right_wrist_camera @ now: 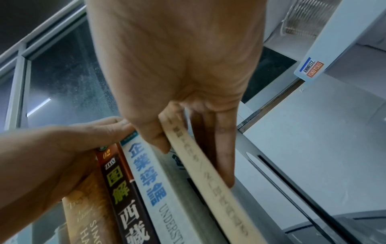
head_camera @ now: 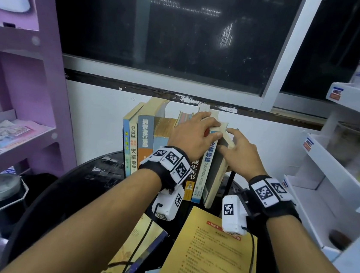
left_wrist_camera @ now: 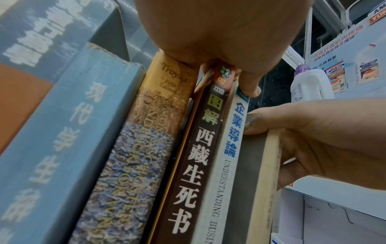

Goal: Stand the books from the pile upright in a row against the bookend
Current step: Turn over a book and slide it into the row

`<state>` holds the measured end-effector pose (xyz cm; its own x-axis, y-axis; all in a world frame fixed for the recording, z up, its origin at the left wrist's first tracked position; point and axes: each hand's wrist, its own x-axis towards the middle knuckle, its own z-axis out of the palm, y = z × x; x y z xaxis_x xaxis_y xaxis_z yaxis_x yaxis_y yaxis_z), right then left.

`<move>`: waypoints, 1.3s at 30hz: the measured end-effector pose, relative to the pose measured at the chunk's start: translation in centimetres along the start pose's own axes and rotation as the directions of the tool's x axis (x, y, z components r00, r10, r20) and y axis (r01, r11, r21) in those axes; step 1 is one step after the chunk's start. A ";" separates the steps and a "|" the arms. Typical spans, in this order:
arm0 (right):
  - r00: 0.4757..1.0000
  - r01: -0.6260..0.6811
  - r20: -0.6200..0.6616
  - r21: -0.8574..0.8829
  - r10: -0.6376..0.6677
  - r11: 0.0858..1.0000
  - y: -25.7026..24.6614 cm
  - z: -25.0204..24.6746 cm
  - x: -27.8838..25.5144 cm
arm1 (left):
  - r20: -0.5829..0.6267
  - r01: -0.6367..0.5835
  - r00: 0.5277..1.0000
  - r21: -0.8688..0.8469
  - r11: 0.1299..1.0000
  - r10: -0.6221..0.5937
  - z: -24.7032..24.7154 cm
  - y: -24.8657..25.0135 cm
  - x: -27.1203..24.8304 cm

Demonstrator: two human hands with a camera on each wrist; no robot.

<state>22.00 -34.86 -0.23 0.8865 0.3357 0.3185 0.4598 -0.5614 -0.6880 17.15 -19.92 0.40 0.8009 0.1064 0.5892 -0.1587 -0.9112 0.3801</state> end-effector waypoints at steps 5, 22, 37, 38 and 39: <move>0.981 -0.020 0.194 0.077 0.004 0.997 0.1 -0.8 -0.9 | 0.019 0.003 1.000 -0.003 1.000 -0.003 -0.2 0.1 0.0; 0.960 0.091 0.262 0.049 -0.101 0.995 0.5 0.5 -2.0 | 0.014 0.008 1.000 0.018 1.000 -0.008 -0.4 0.3 -0.2; 0.968 0.093 0.227 0.065 -0.106 0.994 1.1 0.9 -1.3 | -0.001 -0.006 1.000 0.022 1.000 0.006 -0.5 0.4 -0.3; 0.970 0.084 0.224 0.066 -0.096 0.994 1.1 0.9 -1.3 | -0.002 -0.006 1.000 0.020 1.000 0.006 -0.5 0.4 -0.3; 0.972 0.075 0.218 0.067 -0.088 0.995 1.1 1.0 -1.3 | -0.002 -0.006 1.000 0.019 1.000 0.006 -0.4 0.4 -0.3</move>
<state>21.30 -35.17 -2.01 0.8100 0.5404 0.2276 0.5201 -0.4830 -0.7044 16.64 -20.11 0.68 0.7991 0.1017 0.5925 -0.1525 -0.9190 0.3635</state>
